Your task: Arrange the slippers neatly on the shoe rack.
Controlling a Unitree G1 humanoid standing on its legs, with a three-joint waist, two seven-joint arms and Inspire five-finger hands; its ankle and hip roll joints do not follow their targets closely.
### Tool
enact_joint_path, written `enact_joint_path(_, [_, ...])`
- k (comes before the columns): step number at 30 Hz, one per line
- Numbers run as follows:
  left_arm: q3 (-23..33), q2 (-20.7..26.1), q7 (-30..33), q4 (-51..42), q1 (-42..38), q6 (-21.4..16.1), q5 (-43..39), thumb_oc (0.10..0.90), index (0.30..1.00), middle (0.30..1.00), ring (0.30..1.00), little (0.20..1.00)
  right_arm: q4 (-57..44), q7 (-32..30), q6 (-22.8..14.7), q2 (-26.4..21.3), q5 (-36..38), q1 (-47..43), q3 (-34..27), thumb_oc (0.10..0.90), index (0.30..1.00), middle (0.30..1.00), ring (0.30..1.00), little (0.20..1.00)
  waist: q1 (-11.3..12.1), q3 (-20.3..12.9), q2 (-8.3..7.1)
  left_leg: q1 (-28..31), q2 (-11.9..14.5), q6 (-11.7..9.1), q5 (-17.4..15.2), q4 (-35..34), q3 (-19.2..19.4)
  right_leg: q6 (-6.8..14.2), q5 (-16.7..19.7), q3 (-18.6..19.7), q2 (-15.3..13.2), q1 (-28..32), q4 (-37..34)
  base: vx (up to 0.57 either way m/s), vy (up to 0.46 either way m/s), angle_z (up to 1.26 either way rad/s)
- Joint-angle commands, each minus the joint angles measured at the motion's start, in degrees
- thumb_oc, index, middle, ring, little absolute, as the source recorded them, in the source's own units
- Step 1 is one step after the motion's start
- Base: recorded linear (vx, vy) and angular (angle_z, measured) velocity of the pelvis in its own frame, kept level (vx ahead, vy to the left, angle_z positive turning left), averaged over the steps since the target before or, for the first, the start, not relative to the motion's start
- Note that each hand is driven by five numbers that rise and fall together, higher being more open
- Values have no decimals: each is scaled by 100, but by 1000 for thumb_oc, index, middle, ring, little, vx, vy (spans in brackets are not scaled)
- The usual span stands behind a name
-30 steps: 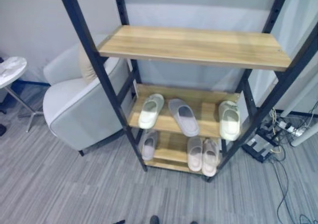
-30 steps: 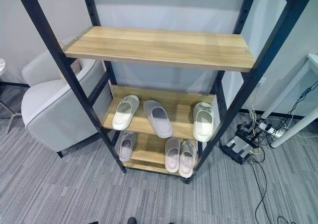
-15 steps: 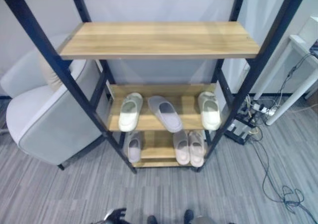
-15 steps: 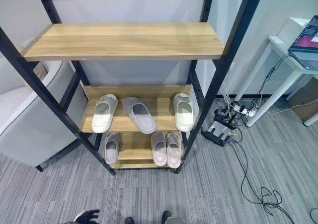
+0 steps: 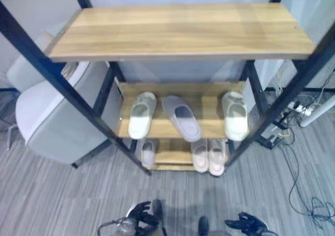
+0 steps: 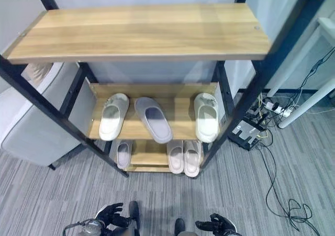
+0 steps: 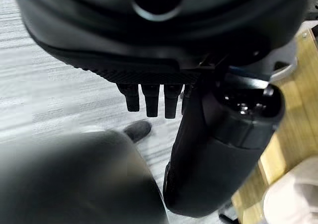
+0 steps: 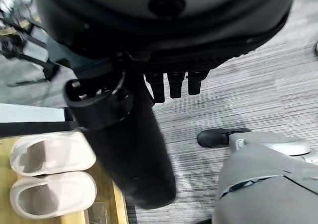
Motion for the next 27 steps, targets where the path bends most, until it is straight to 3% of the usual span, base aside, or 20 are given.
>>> enact_joint_path(1, [-200,297,176,297,110,115,149,800,900,900,900,900,-239,61,-50,-21,113,58,2,800,900,900,900,900,87,-144,-220,-160,-127,47,-814,734,-11,440,-532,251,-252,-274,875,88,225,-18])
enact_joint_path(3, [-321,456,275,1,-116,70,160,800,900,900,900,900,-283,100,-31,60,320,-1,1,800,900,900,900,900,92,-101,-269,-147,-192,155,-918,767,46,533,-416,310,-333,-458,1095,67,256,-7])
enact_joint_path(4, [-503,484,325,-127,-241,44,288,800,900,900,900,900,-265,110,-14,89,346,-144,42,800,900,900,900,900,80,-18,-265,-148,-236,253,-968,757,151,686,-77,296,-456,-788,1524,11,209,-14])
enact_joint_path(6, [-630,416,296,-104,-263,43,402,800,900,900,900,900,-229,67,-19,128,248,-238,110,800,900,900,900,900,67,21,-173,-56,-281,343,-1057,727,215,703,46,277,-540,-946,1968,110,294,-22])
enact_joint_path(9, [-624,381,279,-37,-192,55,436,800,900,900,900,900,-268,76,-20,161,218,-157,133,800,900,900,900,900,22,-19,-147,95,-373,385,-1123,683,203,658,67,337,-493,-978,2030,122,112,-8])
enact_joint_path(14, [-593,328,193,115,-19,52,467,800,900,900,900,900,-230,91,-6,222,81,-72,247,800,900,900,900,900,-1,-83,-94,311,-466,401,-1201,597,165,523,-163,288,-364,-976,1533,91,19,1])
enact_joint_path(19, [-442,332,166,222,139,100,493,800,900,900,900,900,-427,34,-47,217,-127,-41,320,800,900,900,900,900,55,-111,-88,383,-505,351,-1152,560,93,558,-207,202,-316,-748,1101,34,-85,21])
enact_joint_path(21, [-227,293,171,217,341,95,384,800,900,900,900,900,-1078,14,-174,125,-418,38,598,800,900,900,900,900,130,-209,-106,469,-481,250,-1038,430,47,471,-233,229,-252,-460,625,18,-197,12])
enact_joint_path(27, [-192,162,208,142,509,93,352,800,900,900,900,900,-2222,286,-288,-45,-628,181,1220,800,900,900,900,900,247,-335,-137,595,-406,133,-687,-119,-225,388,-234,169,-75,-223,175,-11,-144,3])
